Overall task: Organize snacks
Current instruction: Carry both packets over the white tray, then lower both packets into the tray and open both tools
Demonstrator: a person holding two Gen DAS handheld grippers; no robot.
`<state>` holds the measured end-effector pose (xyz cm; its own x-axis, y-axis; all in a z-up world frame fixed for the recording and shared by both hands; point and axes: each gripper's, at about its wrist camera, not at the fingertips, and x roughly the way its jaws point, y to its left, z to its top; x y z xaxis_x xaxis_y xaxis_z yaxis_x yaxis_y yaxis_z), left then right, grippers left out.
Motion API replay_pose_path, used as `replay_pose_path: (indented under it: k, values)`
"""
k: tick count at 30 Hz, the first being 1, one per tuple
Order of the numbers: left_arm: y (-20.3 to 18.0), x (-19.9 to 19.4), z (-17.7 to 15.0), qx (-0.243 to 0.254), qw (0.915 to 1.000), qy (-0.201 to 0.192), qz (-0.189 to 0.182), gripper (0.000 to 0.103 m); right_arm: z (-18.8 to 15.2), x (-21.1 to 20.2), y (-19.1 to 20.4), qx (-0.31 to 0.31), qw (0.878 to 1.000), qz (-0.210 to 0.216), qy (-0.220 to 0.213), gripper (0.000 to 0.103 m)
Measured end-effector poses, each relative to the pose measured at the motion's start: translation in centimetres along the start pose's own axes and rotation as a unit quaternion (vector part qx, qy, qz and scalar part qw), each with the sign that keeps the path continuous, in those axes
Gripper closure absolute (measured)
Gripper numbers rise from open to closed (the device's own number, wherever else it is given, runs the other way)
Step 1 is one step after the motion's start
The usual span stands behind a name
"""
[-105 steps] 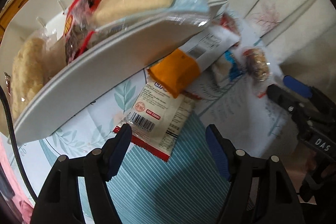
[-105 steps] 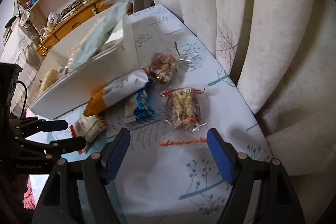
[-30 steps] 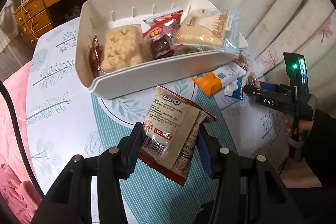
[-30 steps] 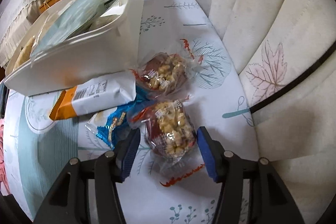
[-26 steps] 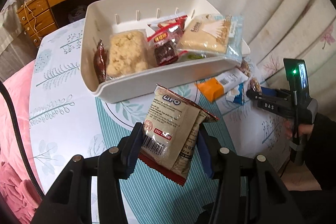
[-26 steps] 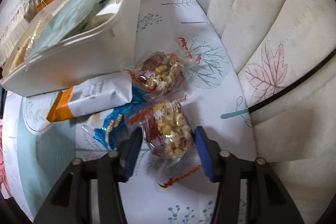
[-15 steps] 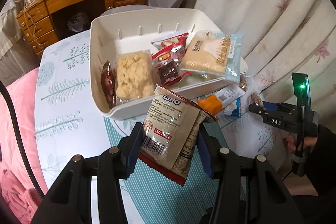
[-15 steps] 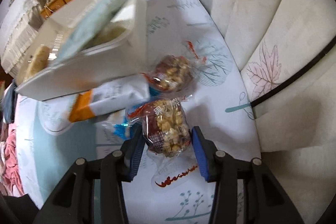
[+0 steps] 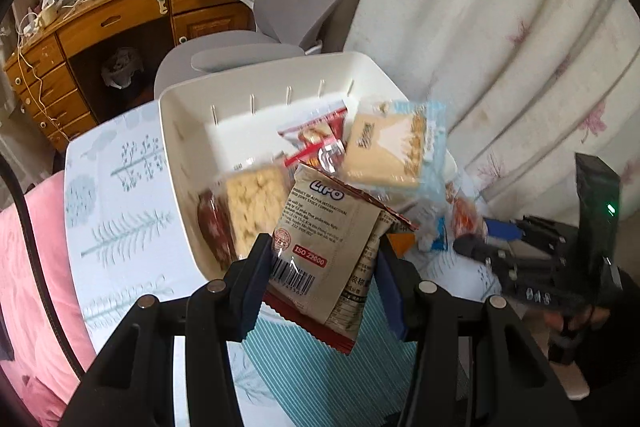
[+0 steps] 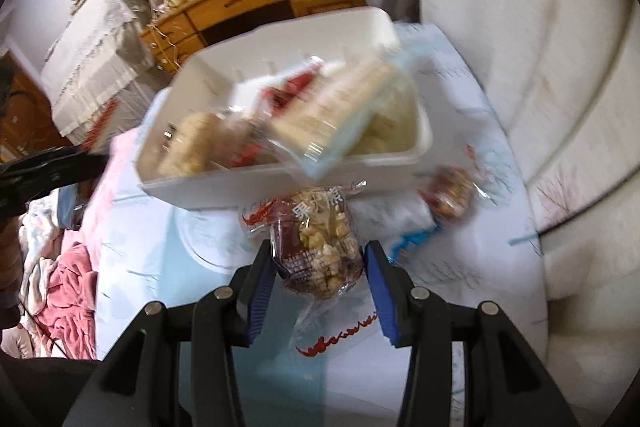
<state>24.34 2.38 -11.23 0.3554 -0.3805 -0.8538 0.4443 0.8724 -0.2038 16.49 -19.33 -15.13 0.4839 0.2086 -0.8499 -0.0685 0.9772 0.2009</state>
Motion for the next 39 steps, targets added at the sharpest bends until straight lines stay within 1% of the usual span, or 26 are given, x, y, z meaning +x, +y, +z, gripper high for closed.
replay_pose_path:
  k: [6, 10, 15, 19, 20, 21, 22, 23, 24, 25, 26, 28, 30, 35, 39]
  values:
    - [1.1, 0.7, 2.2, 0.004, 0.9999, -0.010, 0.006, 0.055, 2.1, -0.6, 3.7, -0.009, 0.999, 0.028, -0.038, 0.058]
    - [2.6, 1.3, 4.1, -0.018, 0.9995, -0.020, 0.015, 0.055, 3.7, -0.6, 5.4, -0.011, 0.997, 0.041, -0.061, 0.058]
    - [4.2, 1.9, 6.4, -0.033, 0.9986, -0.034, 0.023, 0.055, 5.7, -0.4, 6.9, -0.016, 0.995, 0.045, -0.087, 0.058]
    - [4.9, 2.3, 7.7, -0.045, 0.9977, -0.042, 0.028, 0.053, 6.9, -0.3, 8.1, -0.022, 0.994, 0.041, -0.100, 0.057]
    - [5.0, 2.3, 7.8, -0.048, 0.9973, -0.043, 0.034, 0.049, 7.1, -0.2, 8.3, -0.023, 0.994, 0.041, -0.103, 0.057]
    - [5.0, 2.3, 8.0, -0.050, 0.9971, -0.044, 0.036, 0.048, 7.3, -0.1, 8.4, -0.024, 0.993, 0.042, -0.105, 0.056]
    - [5.0, 2.3, 8.0, -0.052, 0.9970, -0.045, 0.036, 0.042, 7.4, 0.1, 8.6, -0.027, 0.993, 0.042, -0.107, 0.056]
    - [5.1, 2.3, 8.0, -0.054, 0.9968, -0.045, 0.038, 0.032, 7.6, 0.3, 8.9, -0.032, 0.993, 0.042, -0.108, 0.056]
    - [5.1, 2.2, 8.0, -0.056, 0.9966, -0.044, 0.041, 0.028, 7.7, 0.3, 9.0, -0.035, 0.993, 0.043, -0.108, 0.055]
    - [5.1, 2.2, 8.0, -0.058, 0.9963, -0.043, 0.046, 0.026, 7.9, 0.4, 9.1, -0.038, 0.992, 0.044, -0.108, 0.051]
    - [5.1, 2.2, 7.9, -0.061, 0.9962, -0.041, 0.047, 0.026, 7.9, 0.5, 9.3, -0.040, 0.993, 0.044, -0.106, 0.048]
    - [5.1, 2.0, 7.6, -0.068, 0.9959, -0.038, 0.046, 0.025, 7.9, 0.4, 9.5, -0.041, 0.993, 0.046, -0.105, 0.040]
    - [5.0, 1.6, 7.2, -0.077, 0.9953, -0.037, 0.045, 0.025, 7.8, 0.4, 9.6, -0.040, 0.993, 0.049, -0.101, 0.037]
    - [4.2, 0.8, 6.0, -0.101, 0.9930, -0.034, 0.051, 0.025, 7.4, 0.1, 9.1, -0.030, 0.994, 0.052, -0.090, 0.034]
    - [2.9, 0.0, 5.0, -0.116, 0.9912, -0.039, 0.051, 0.025, 6.9, -1.0, 7.9, -0.021, 0.994, 0.055, -0.087, 0.028]
